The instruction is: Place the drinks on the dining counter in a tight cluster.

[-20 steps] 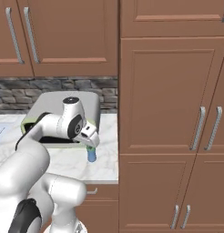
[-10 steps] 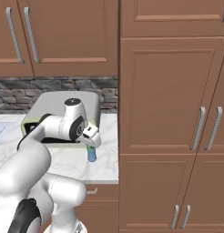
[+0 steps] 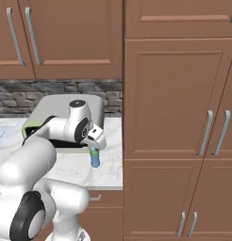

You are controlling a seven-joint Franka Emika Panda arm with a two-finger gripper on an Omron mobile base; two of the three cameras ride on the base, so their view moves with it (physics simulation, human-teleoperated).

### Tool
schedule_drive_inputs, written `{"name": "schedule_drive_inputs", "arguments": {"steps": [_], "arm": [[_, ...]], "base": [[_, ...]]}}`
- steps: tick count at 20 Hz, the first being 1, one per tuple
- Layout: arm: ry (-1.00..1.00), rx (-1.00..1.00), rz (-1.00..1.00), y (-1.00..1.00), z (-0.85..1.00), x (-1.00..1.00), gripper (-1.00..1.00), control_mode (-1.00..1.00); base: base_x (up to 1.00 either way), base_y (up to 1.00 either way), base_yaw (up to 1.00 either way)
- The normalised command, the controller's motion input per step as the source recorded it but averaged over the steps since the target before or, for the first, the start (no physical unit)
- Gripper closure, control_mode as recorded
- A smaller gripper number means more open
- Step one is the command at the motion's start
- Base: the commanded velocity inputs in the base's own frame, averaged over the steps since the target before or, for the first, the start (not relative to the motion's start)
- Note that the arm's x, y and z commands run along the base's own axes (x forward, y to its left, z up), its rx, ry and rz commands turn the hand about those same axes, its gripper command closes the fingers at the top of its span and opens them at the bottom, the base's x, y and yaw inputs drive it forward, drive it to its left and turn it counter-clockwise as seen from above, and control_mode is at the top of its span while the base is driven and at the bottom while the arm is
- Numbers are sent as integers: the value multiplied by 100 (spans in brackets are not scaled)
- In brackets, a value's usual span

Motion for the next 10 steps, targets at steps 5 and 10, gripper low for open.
{"name": "schedule_drive_inputs", "arguments": {"steps": [5,10], "arm": [[0,0,-1,0,-1,11,-100,-100],[0,0,-2,0,-19,0,-100,-100]], "base": [[0,0,0],[0,0,0]]}}
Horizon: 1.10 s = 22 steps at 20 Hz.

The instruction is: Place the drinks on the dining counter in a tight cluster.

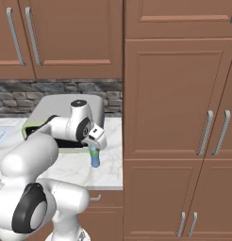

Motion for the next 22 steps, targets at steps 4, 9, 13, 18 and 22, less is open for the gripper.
{"name": "schedule_drive_inputs", "arguments": {"steps": [4,9,13,18,22], "arm": [[0,0,-2,0,-17,0,-100,-100],[0,0,-2,0,-4,0,-100,-100],[0,0,-2,0,0,0,-100,-100],[0,0,0,0,0,-18,-100,-100],[0,0,0,0,0,-15,-100,-100]], "base": [[0,0,0],[0,0,0],[0,0,0],[0,0,0],[0,0,0]]}}
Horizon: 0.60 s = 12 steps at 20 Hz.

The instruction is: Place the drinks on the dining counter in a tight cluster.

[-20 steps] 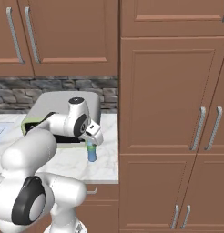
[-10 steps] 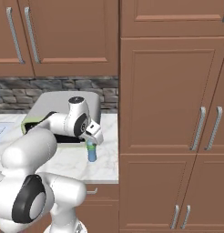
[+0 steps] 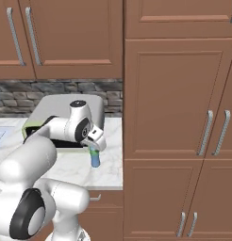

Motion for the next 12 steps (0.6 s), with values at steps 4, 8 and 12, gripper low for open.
{"name": "schedule_drive_inputs", "arguments": {"steps": [4,8,12], "arm": [[0,0,-1,0,0,11,-100,-100],[0,0,-3,0,-7,27,-100,-100],[0,0,-5,0,-2,11,-100,-100]], "base": [[0,0,0],[0,0,0],[0,0,0]]}}
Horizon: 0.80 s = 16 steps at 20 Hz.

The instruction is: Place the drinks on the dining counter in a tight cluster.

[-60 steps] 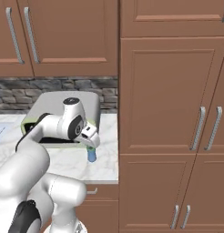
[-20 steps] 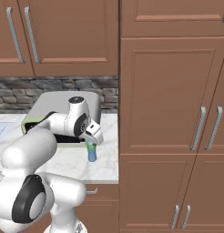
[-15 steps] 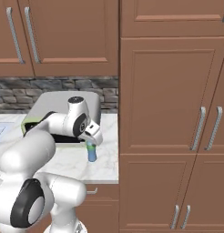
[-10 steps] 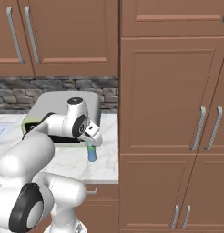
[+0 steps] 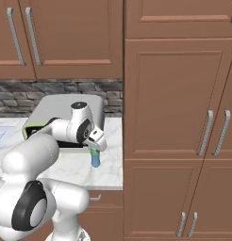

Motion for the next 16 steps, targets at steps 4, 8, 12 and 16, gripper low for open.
{"name": "schedule_drive_inputs", "arguments": {"steps": [4,8,12,16], "arm": [[0,0,-9,0,0,0,-100,-100],[0,0,-8,0,0,-4,-100,-100],[0,0,-8,0,1,-1,-100,-100],[0,0,-8,0,7,0,-100,-100]], "base": [[0,0,0],[0,0,0],[0,0,0],[0,0,0]]}}
